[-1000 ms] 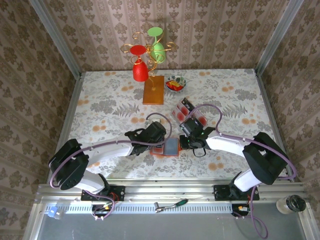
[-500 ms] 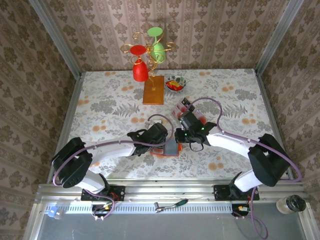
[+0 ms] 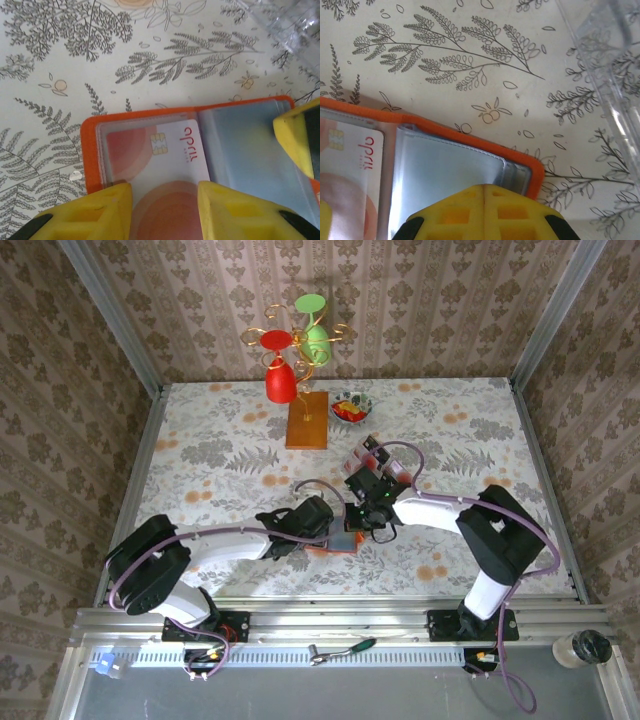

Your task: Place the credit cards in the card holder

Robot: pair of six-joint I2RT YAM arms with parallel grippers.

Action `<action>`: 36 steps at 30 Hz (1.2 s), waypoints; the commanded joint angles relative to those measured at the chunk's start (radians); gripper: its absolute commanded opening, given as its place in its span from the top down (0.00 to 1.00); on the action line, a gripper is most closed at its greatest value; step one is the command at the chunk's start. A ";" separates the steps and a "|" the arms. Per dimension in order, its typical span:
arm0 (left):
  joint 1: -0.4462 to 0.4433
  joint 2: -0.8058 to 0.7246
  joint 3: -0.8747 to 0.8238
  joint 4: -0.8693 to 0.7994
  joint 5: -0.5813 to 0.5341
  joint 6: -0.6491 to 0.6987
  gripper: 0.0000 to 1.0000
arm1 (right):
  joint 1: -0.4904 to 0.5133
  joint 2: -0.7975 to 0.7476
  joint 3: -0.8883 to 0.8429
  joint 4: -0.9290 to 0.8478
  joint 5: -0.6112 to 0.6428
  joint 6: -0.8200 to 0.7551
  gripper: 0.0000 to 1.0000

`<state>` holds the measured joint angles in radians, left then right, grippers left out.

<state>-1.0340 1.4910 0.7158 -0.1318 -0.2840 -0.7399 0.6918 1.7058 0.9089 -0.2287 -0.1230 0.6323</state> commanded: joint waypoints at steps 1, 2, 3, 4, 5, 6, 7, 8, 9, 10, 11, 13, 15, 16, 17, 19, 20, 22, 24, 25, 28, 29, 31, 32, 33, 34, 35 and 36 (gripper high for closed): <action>-0.011 0.008 -0.030 0.054 0.006 0.021 0.59 | -0.002 0.025 0.008 0.029 -0.043 0.011 0.97; -0.012 0.006 -0.038 0.072 0.012 0.025 0.59 | -0.002 0.025 0.001 0.041 -0.050 0.020 0.97; -0.013 0.008 -0.046 0.087 0.016 0.027 0.58 | -0.003 0.023 -0.007 0.050 -0.054 0.026 0.97; -0.014 0.006 -0.053 0.103 0.022 0.031 0.58 | -0.002 0.019 -0.014 0.059 -0.058 0.034 0.97; -0.015 0.006 -0.056 0.114 0.025 0.034 0.57 | -0.002 0.016 -0.020 0.068 -0.062 0.041 0.97; -0.017 0.007 -0.059 0.122 0.026 0.037 0.57 | -0.002 0.014 -0.025 0.077 -0.066 0.048 0.98; -0.018 0.009 -0.060 0.128 0.030 0.039 0.57 | -0.002 0.014 -0.029 0.082 -0.071 0.051 0.98; -0.020 0.010 -0.061 0.136 0.033 0.044 0.56 | -0.002 0.017 -0.031 0.086 -0.074 0.054 0.98; -0.021 0.011 -0.061 0.142 0.036 0.048 0.56 | -0.003 0.018 -0.030 0.090 -0.077 0.058 0.98; -0.023 0.012 -0.061 0.146 0.036 0.051 0.56 | -0.002 0.021 -0.030 0.092 -0.079 0.059 0.98; -0.024 0.014 -0.062 0.150 0.038 0.053 0.56 | -0.001 0.021 -0.031 0.095 -0.079 0.061 0.98; -0.029 0.015 -0.059 0.152 0.036 0.061 0.55 | -0.002 0.024 -0.033 0.099 -0.082 0.064 0.98; -0.033 0.020 -0.050 0.139 0.031 0.066 0.55 | -0.002 0.026 -0.035 0.103 -0.083 0.068 0.98; -0.035 0.025 -0.046 0.134 0.027 0.069 0.55 | -0.002 0.025 -0.037 0.105 -0.083 0.069 0.98; -0.038 0.030 -0.041 0.125 0.020 0.072 0.55 | -0.002 0.024 -0.039 0.107 -0.082 0.070 0.98; -0.043 0.045 -0.034 0.098 0.001 0.072 0.56 | -0.002 0.023 -0.042 0.110 -0.081 0.073 0.98; -0.044 0.053 -0.032 0.090 -0.008 0.071 0.56 | -0.002 0.024 -0.044 0.112 -0.083 0.075 0.98; -0.048 0.067 -0.027 0.076 -0.018 0.072 0.57 | -0.002 0.025 -0.046 0.118 -0.085 0.078 0.98; -0.052 0.087 -0.025 0.062 -0.031 0.068 0.58 | -0.002 0.020 -0.048 0.120 -0.086 0.079 0.98; -0.053 0.093 -0.023 0.060 -0.036 0.067 0.59 | -0.003 0.019 -0.047 0.120 -0.086 0.079 0.98; -0.055 0.111 -0.021 0.055 -0.040 0.061 0.60 | -0.003 0.004 -0.045 0.116 -0.087 0.078 0.97; -0.055 0.112 -0.019 0.054 -0.041 0.060 0.60 | -0.003 -0.008 -0.047 0.112 -0.082 0.078 0.96; -0.057 0.115 -0.019 0.053 -0.042 0.055 0.61 | -0.005 -0.035 -0.054 0.108 -0.066 0.081 0.88; -0.057 0.116 -0.019 0.053 -0.041 0.053 0.62 | -0.007 -0.048 -0.056 0.104 -0.057 0.081 0.83; -0.057 0.117 -0.021 0.054 -0.041 0.050 0.62 | -0.009 -0.059 -0.061 0.100 -0.049 0.082 0.79; -0.058 0.117 -0.021 0.055 -0.043 0.050 0.62 | -0.011 -0.066 -0.065 0.101 -0.046 0.085 0.76; -0.059 0.118 -0.019 0.054 -0.041 0.050 0.62 | -0.012 -0.073 -0.068 0.103 -0.046 0.089 0.73; -0.058 0.121 -0.019 0.053 -0.042 0.051 0.62 | -0.015 -0.075 -0.070 0.105 -0.046 0.091 0.72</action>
<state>-1.0813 1.5780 0.6907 -0.0219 -0.3256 -0.6842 0.6857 1.6650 0.8562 -0.1055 -0.1909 0.7113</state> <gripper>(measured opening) 0.377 0.273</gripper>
